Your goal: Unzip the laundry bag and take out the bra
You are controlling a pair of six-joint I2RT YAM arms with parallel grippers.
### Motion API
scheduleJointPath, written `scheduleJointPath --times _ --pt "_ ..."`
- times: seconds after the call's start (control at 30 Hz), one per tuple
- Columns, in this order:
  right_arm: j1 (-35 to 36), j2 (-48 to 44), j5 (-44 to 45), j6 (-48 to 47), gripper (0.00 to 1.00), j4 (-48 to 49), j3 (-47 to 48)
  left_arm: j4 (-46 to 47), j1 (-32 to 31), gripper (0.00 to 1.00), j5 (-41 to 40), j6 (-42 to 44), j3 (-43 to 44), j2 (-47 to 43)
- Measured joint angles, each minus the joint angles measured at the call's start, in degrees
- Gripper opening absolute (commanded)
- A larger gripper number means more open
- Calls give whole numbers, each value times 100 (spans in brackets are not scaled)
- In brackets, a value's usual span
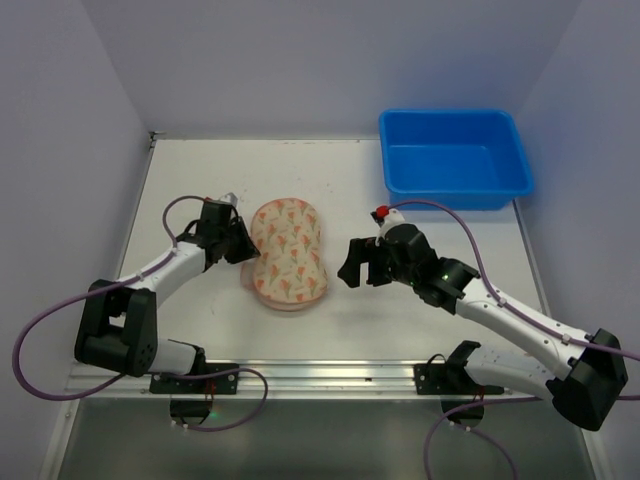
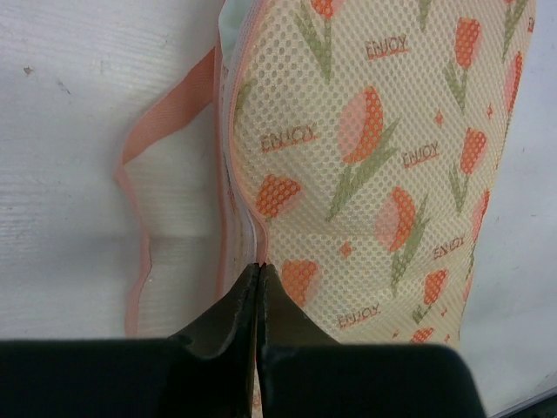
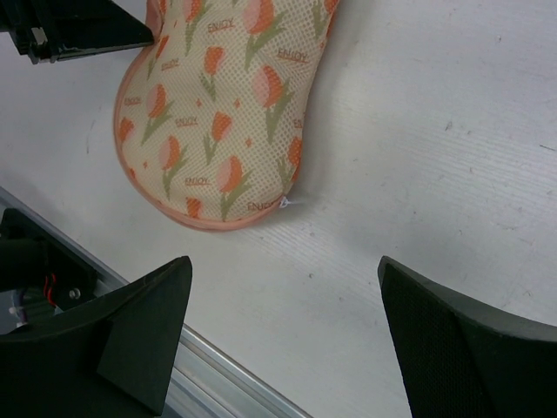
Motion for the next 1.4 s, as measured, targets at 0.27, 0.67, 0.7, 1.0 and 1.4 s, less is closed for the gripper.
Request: scheduleJointPath --times 0.27,0.67,0.7,1.0,1.4 --pt "-7 -286 28 20 89 35 -129 -22 -173 0 -20 9 107 -2" --pt "-39 -778 210 63 89 72 -339 -146 -916 0 -120 -70 951 15" --pt "-39 -876 262 81 89 70 -361 -129 -1027 0 -116 -98 1117 33" --pt "-61 -2308 857 149 89 79 -684 240 -2559 26 -118 -315 3224 1757" --pt "-72 -3432 1674 -101 96 -28 -896 109 -3156 99 -170 -391 3960 2406"
